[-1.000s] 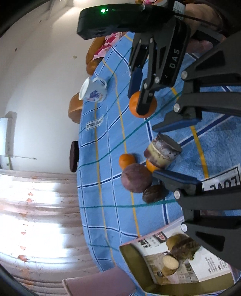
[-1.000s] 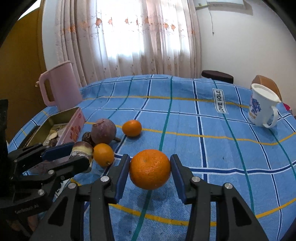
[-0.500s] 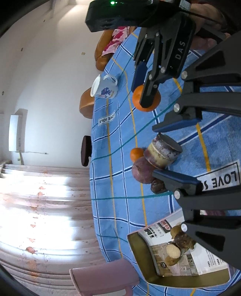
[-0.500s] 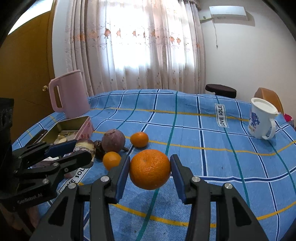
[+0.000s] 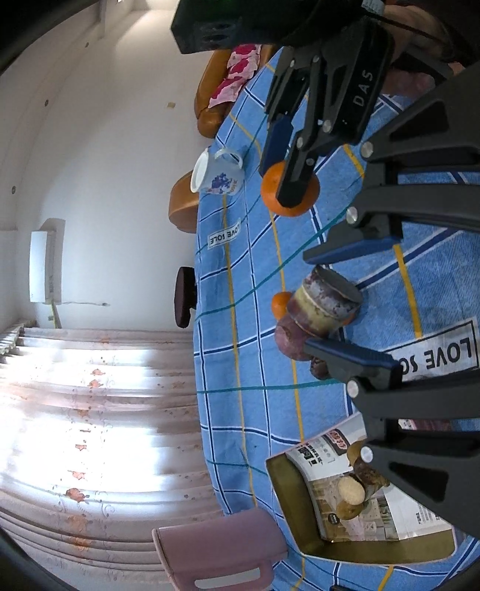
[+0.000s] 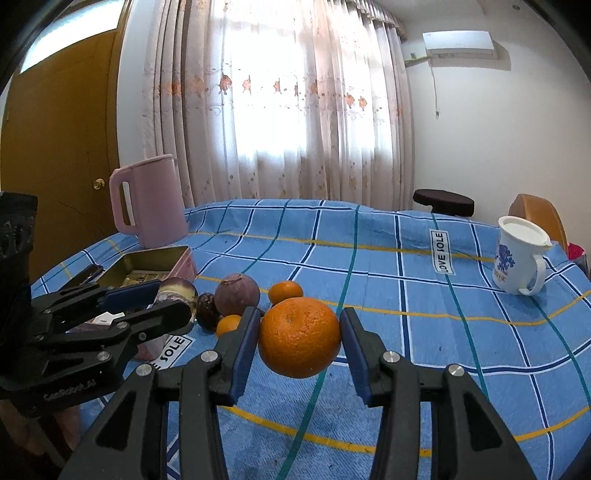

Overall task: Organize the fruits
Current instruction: 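Lift and carry the mandarin and cylinder toward the tin box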

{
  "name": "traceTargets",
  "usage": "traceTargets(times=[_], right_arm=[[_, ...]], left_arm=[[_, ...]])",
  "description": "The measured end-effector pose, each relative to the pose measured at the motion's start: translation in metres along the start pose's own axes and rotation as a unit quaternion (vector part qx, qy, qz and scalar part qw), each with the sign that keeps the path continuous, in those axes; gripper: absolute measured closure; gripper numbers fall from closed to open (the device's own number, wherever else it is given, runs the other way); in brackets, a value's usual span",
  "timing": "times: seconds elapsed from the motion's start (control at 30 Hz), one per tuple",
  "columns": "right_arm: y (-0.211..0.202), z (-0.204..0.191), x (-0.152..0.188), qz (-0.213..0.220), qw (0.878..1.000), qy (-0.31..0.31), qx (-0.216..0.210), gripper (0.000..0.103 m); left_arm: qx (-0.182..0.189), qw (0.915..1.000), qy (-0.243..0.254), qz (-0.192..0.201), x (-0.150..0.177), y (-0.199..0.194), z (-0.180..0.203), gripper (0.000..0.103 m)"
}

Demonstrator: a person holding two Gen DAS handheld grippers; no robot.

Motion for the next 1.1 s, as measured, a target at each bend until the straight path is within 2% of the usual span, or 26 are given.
traceTargets(times=[0.8,1.1], right_arm=[[-0.015,-0.008,-0.001,0.038,0.999,-0.021,0.004,0.056],[-0.011,-0.016,-0.002,0.039,0.999,-0.031,0.008,0.056]], left_arm=[[-0.010,0.9992,-0.002,0.038,0.000,-0.015,-0.001,0.060],[-0.018,0.9992,-0.015,0.034,0.000,-0.015,-0.014,0.060]])
Point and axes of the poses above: each gripper's, at about its wrist camera, not at the fingertips, and y roughly the way its jaws point, z to its right, x to its underside, the point moved 2 cm from there along y, roughly the way its jaws point, and after that the axes turned 12 degrees about -x, right-handed, at the moved point
